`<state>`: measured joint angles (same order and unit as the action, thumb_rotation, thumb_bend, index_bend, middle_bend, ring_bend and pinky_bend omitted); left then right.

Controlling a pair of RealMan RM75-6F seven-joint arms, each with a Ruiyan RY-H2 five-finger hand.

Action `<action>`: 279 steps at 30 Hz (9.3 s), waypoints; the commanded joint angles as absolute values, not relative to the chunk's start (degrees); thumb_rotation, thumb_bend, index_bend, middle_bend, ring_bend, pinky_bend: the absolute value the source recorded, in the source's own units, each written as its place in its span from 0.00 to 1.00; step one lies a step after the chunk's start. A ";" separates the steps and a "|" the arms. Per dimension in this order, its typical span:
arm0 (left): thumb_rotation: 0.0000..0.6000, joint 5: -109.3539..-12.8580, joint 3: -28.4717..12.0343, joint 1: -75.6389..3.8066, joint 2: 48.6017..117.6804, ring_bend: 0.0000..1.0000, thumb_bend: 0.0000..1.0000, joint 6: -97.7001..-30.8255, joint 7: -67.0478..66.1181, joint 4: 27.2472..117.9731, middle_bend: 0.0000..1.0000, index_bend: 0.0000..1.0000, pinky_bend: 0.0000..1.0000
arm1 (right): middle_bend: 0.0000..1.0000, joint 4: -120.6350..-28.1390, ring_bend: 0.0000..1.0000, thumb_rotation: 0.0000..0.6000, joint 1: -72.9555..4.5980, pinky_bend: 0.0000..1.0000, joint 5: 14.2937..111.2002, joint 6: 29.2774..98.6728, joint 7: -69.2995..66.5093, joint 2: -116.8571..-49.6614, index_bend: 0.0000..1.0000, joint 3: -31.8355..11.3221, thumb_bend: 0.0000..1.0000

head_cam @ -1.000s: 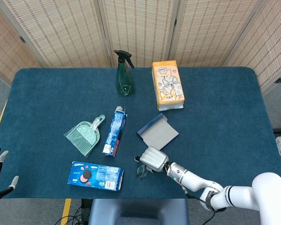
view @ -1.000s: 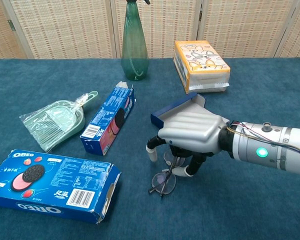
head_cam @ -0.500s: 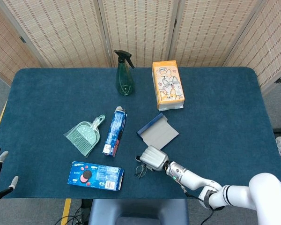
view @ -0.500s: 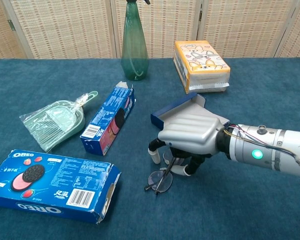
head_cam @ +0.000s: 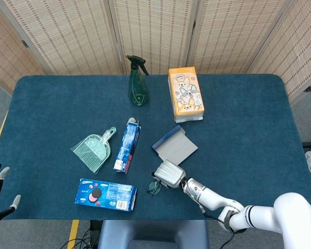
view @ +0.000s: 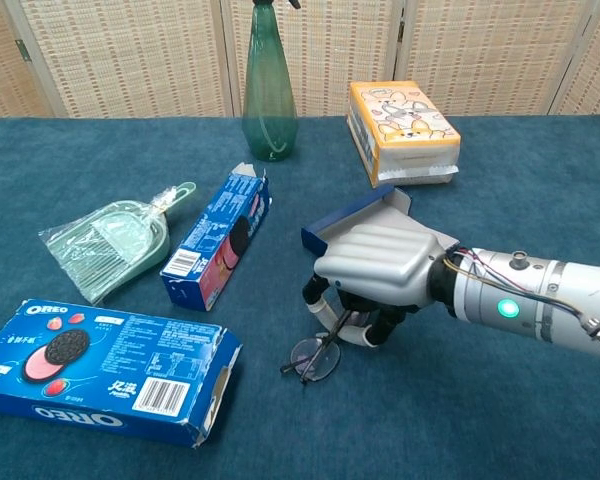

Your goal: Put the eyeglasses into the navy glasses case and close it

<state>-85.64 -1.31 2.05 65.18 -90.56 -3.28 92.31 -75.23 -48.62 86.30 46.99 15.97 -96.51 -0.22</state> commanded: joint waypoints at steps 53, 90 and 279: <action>1.00 -84.89 -1.28 1.80 65.65 0.01 0.36 -89.48 -3.60 91.75 0.00 0.10 0.14 | 1.00 -57.61 1.00 1.00 -50.13 1.00 77.17 45.62 13.84 -100.02 0.61 -7.82 0.45; 1.00 -84.90 -1.17 1.75 65.66 0.01 0.36 -89.26 -3.47 91.76 0.00 0.10 0.14 | 1.00 -57.79 1.00 1.00 -51.03 1.00 67.83 44.65 25.58 -102.46 0.00 -10.66 0.22; 1.00 -85.47 -0.89 1.95 65.75 0.01 0.36 -89.69 -2.95 91.46 0.00 0.10 0.14 | 1.00 -60.08 1.00 1.00 -37.42 1.00 88.06 62.49 11.03 -99.43 0.63 -3.77 0.44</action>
